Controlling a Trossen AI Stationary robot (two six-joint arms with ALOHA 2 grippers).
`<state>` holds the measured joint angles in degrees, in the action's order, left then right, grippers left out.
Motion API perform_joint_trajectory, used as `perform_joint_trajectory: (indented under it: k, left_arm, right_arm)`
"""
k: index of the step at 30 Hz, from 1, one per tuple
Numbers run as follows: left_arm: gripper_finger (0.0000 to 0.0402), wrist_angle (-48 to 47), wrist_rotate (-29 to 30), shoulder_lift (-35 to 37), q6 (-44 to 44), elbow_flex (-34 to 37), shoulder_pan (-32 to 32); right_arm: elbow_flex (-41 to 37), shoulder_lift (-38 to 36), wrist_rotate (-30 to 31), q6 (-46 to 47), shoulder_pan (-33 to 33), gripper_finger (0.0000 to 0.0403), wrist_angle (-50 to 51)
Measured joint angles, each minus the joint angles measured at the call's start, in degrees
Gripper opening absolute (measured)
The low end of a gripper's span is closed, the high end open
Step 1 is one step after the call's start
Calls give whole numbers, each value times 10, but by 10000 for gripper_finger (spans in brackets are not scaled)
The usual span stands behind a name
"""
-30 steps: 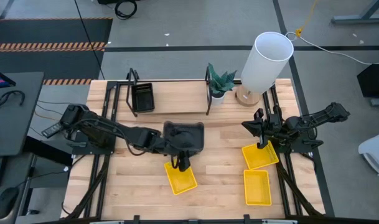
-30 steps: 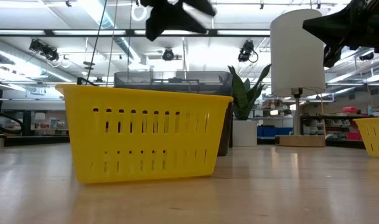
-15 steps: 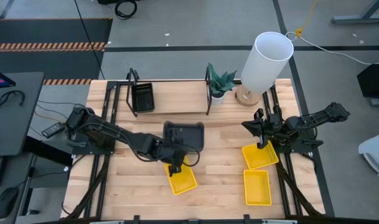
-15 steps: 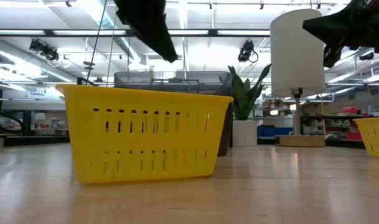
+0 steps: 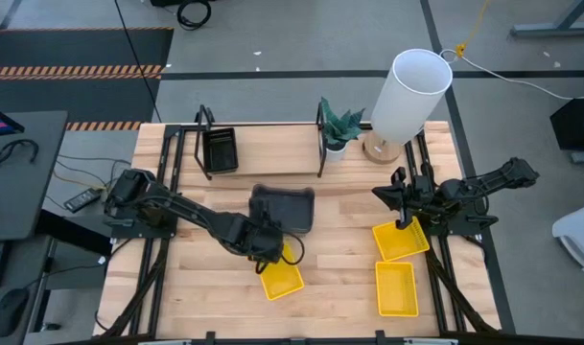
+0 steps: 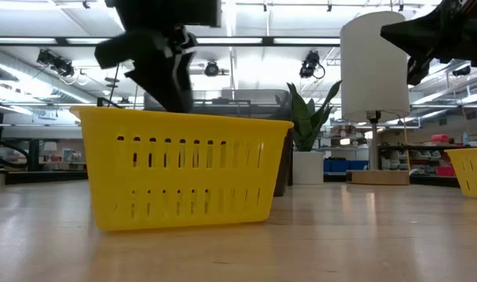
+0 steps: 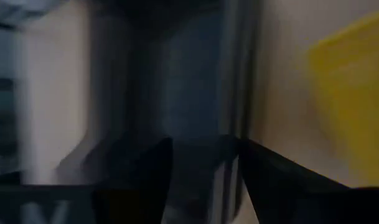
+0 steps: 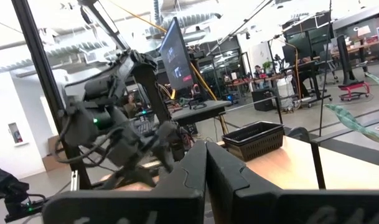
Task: Stack baskets on shelf by color
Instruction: Put the stacked gray bins on the shelf
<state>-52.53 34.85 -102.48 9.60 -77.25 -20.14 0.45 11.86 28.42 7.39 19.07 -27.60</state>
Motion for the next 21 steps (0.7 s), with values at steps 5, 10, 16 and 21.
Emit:
perform_joint_trajectory:
  k: [5,10,16,21]
  left_arm:
    - [175,-80,124,1,2,0,1]
    - [173,-101,217,2,38,0,10]
    - [168,-101,220,2,150,-31,31]
    - [148,-51,99,2,209,-114,47]
  right_arm:
    - [0,2,0,0,0,12,-1]
    - [0,2,0,0,0,12,-1]
    - [0,2,0,0,0,12,-2]
    - [0,2,0,0,0,12,-1]
